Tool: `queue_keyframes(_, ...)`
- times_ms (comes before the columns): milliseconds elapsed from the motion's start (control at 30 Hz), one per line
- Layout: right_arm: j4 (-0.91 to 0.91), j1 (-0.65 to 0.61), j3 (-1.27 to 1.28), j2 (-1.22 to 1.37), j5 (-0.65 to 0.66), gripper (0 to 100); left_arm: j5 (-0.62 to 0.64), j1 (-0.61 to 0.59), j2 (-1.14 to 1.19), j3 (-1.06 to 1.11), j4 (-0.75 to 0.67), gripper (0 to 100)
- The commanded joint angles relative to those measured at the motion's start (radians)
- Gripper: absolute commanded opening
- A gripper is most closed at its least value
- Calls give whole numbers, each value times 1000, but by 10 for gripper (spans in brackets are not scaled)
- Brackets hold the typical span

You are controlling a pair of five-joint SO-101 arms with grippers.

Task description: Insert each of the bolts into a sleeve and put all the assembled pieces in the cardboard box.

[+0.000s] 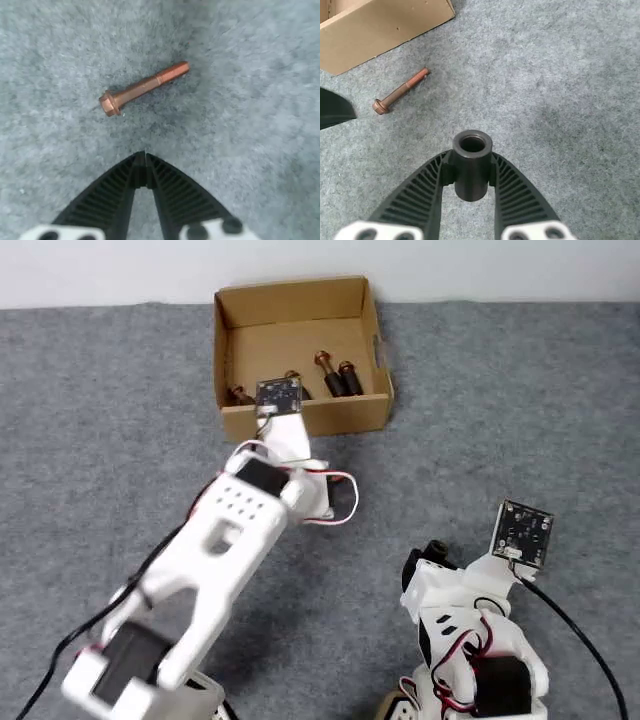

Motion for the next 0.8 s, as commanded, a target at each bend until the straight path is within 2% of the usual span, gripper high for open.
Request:
queue_keyframes(0,-10,10,-6,-1,11,9,9,11,103,-113,9,7)
queue_keyframes(267,-8,10,-6,-1,11,9,8,-14,315,-189,5,7)
queue_keyframes(567,-8,10,-6,-1,11,9,3,-239,445,-389,6,6)
queue_keyframes(767,-8,10,-6,-1,9,9,3,-262,419,-495,21,6)
